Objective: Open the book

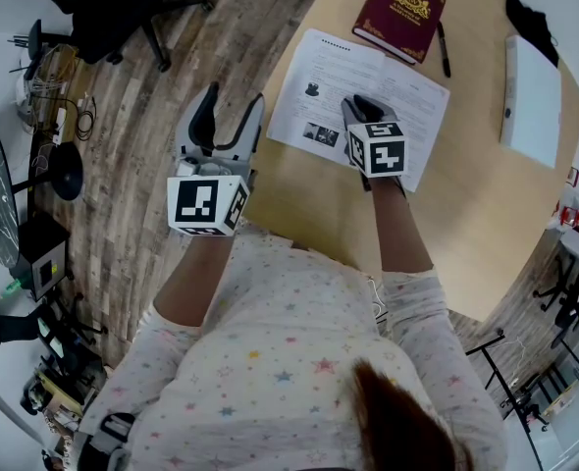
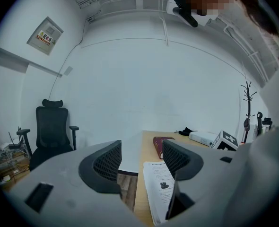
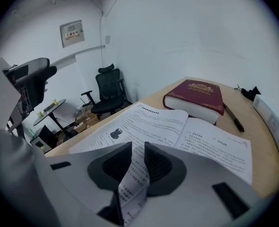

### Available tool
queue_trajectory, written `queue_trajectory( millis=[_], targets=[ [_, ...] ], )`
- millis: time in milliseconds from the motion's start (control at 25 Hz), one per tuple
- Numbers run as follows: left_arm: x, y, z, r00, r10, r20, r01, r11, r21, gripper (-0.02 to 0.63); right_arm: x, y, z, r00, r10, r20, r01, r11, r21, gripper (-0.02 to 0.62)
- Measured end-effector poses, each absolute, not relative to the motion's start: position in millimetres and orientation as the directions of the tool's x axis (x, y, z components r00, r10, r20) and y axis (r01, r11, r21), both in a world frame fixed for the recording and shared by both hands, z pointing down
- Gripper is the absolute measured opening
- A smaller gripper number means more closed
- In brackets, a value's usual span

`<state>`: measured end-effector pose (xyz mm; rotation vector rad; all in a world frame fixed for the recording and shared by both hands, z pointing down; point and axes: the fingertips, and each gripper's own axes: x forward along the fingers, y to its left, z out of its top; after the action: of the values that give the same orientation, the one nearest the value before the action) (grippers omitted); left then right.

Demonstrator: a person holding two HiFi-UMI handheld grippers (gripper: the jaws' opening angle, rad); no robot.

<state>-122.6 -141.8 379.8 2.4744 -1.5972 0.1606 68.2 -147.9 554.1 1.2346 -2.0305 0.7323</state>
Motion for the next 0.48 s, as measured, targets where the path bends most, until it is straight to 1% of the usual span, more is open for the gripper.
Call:
queue_trajectory(
  millis=[280,480],
  targets=[
    [-122,-143,378,0.416,-0.89,0.189,-0.909,-0.403,0.102,0.27,66,-149,555,-0.351,-0.54,0.765,-0.901,0.418,-0.118,0.086],
    [-122,-143,375,0.419,-0.89,0.181,-0.908,-0.406,0.101,0.27,69,-148,546,-0.344,-0.568,0.748,-0.901,0.423,-0.093,0.075]
  ],
)
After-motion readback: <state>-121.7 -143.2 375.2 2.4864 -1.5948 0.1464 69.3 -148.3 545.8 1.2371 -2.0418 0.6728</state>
